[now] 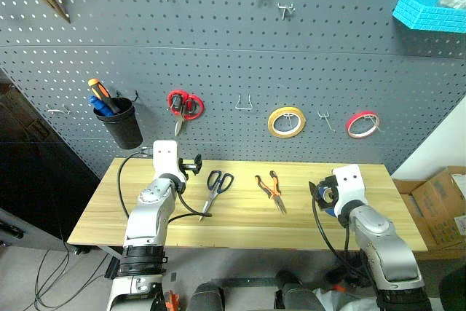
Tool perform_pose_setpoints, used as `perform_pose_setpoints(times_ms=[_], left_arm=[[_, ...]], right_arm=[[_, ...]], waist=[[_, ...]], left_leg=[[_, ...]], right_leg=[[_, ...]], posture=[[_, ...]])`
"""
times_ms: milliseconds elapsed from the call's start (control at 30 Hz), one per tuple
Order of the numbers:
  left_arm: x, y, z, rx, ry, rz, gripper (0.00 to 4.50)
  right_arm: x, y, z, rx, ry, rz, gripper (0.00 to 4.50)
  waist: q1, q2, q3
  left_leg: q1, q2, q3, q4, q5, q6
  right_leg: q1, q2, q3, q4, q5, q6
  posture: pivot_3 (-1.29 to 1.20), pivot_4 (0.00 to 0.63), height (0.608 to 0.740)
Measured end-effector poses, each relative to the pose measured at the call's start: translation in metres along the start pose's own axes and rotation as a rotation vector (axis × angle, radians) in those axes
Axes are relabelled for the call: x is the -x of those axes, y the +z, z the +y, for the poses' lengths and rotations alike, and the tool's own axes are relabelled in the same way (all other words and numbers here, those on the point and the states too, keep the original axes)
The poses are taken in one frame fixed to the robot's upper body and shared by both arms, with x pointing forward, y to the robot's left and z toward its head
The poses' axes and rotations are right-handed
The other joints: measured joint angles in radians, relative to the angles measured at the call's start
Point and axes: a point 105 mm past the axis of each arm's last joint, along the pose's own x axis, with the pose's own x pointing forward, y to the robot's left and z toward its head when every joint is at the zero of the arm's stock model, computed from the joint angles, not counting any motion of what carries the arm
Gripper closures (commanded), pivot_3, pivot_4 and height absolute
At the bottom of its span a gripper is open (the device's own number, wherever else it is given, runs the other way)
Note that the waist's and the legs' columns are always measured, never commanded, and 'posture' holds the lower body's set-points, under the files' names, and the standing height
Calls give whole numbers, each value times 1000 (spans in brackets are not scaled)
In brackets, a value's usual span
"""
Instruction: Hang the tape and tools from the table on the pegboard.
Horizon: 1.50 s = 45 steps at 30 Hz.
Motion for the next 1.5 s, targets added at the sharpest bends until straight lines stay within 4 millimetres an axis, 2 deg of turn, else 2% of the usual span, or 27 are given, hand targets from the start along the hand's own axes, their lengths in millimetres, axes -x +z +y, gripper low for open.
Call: perform_pose_setpoints(times_ms=[67, 133, 233, 367, 400, 500, 600, 800, 967, 1167, 1300, 1500], left_arm=[[-1, 5, -16, -1, -83, -1, 22], [-1, 15, -46, 25, -240, -2, 22], [2, 34, -102, 78, -495, -3, 22], [20, 32, -172, 128, -792, 95, 22], [26, 29, -186, 132, -854, 128, 22], [37, 21, -209, 130, -965, 201, 22], [43, 11, -223, 131, -1022, 262, 22], [49, -14, -242, 97, -1078, 360, 22], [48, -19, -247, 98, -1079, 374, 22], [49, -19, -251, 91, -1080, 371, 22], [48, -20, -250, 89, -1075, 372, 0], [50, -25, -249, 100, -1068, 386, 0]], right_arm=[[2, 0, 0, 7, 26, 12, 0], [3, -2, -2, 29, 71, 41, 0], [0, 5, -9, 68, 128, 64, 0], [-6, 4, -24, 85, 208, 154, 0], [-8, 3, -28, 85, 224, 180, 0], [-11, -1, -39, 75, 255, 243, 0], [-14, -7, -48, 57, 272, 303, 0], [-23, -14, -62, 56, 291, 378, 0], [-28, -20, -63, 71, 319, 408, 0], [-34, -19, -63, 103, 347, 417, 0], [-36, -18, -62, 126, 365, 416, 953], [-38, -20, -67, 160, 346, 416, 3092]], waist=[[4, -2, 11], [13, -2, 28], [20, -3, 62], [18, -6, 103], [18, -6, 112], [7, -6, 141], [-6, -5, 167], [-11, -6, 211], [-11, -5, 237], [-12, -6, 243], [-11, -7, 243], [-11, -7, 243]], left_leg=[[0, 0, 0, 0, 0, 0], [0, 0, 0, 1, 0, 0], [-1, 0, 0, 4, 0, 1], [-3, -1, 5, 5, -1, 2], [-5, -1, 6, 5, -1, 4], [-9, -1, 9, 7, -6, 11], [-15, -1, 10, 9, -6, 12], [-16, -1, 13, 10, -7, 14], [-16, -1, 14, 10, -7, 14], [-16, -1, 17, 10, -8, 13], [-16, -1, 17, 10, -8, 13], [-16, -1, 18, 10, -8, 12]], right_leg=[[0, 0, 0, 0, 0, 0], [0, 0, 0, 0, -3, -5], [0, 0, 2, 1, -2, -5], [-2, 0, 10, 0, -2, -4], [-4, 0, 12, 0, 3, 2], [-9, 1, 16, 0, 4, 1], [-16, 1, 17, 1, 4, 2], [-17, 1, 18, 2, 3, 3], [-17, 0, 19, 2, 3, 4], [-18, 0, 20, 1, 3, 6], [-18, 0, 20, 2, 3, 7], [-18, -1, 20, 2, 3, 9]], posture=[[5, 102, 740], [6, 143, 740], [-12, 198, 740], [-32, 246, 740], [-38, 262, 740], [-60, 298, 740], [-72, 322, 740], [-82, 357, 740], [-82, 370, 740], [-71, 370, 740], [-66, 363, 740], [-65, 353, 740]])
